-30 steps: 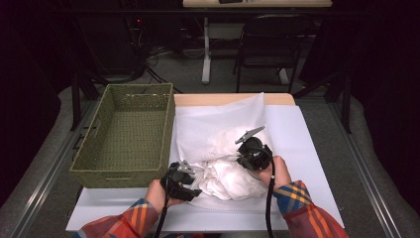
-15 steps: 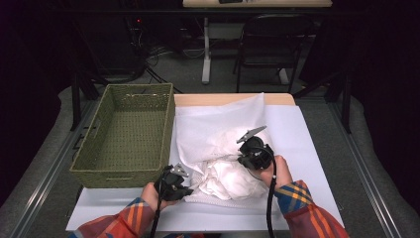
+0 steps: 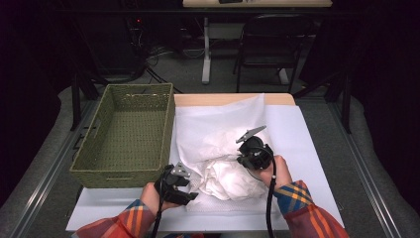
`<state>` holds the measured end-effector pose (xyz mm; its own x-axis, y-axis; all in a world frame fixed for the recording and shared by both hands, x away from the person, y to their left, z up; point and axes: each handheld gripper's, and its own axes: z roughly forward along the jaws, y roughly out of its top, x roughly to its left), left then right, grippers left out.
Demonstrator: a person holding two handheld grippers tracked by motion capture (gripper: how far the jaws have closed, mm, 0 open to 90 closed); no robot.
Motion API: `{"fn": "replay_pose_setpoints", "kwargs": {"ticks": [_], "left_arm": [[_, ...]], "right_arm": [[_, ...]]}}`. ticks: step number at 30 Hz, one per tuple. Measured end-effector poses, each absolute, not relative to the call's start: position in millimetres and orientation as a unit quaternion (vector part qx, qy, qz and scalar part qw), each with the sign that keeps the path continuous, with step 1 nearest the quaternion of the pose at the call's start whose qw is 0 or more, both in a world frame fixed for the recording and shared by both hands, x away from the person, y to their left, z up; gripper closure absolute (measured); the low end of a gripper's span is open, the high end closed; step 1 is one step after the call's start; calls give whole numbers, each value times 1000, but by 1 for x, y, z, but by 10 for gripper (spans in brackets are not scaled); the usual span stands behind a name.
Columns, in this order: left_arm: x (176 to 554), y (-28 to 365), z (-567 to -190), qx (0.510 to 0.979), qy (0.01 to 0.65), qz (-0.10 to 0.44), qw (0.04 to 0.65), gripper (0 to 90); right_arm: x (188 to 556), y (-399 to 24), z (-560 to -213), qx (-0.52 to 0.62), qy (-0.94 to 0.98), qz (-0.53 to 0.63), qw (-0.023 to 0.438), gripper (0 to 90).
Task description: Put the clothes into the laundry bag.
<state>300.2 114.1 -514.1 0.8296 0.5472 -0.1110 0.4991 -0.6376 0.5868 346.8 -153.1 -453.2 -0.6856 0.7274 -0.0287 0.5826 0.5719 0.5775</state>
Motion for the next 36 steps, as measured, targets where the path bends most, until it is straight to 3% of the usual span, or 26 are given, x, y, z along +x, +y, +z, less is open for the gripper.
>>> {"fn": "replay_pose_setpoints", "kwargs": {"ticks": [7,12,19,22,25,27,28,33,36], "left_arm": [[295,91,-502,903,262,58,336,216],[292,47,-501,905,231,79,347,209],[305,12,-518,906,241,85,337,193],[312,2,-529,904,255,99,328,238],[317,-2,-535,900,261,110,330,434],[320,-2,-536,900,256,108,335,468],[321,-2,-535,902,251,104,336,573],[329,2,-524,891,255,110,359,772],[340,4,-521,889,263,109,358,774]], "right_arm": [[347,-153,-453,373,876,274,135,888],[346,-153,-452,373,875,276,136,887],[347,-156,-453,375,873,282,132,887],[348,-157,-454,378,872,283,128,887],[349,-158,-455,379,872,284,126,887],[349,-158,-455,381,871,284,126,888],[349,-158,-455,381,871,284,126,888],[348,-157,-451,381,869,291,122,888],[346,-157,-446,378,866,303,124,888]]}}
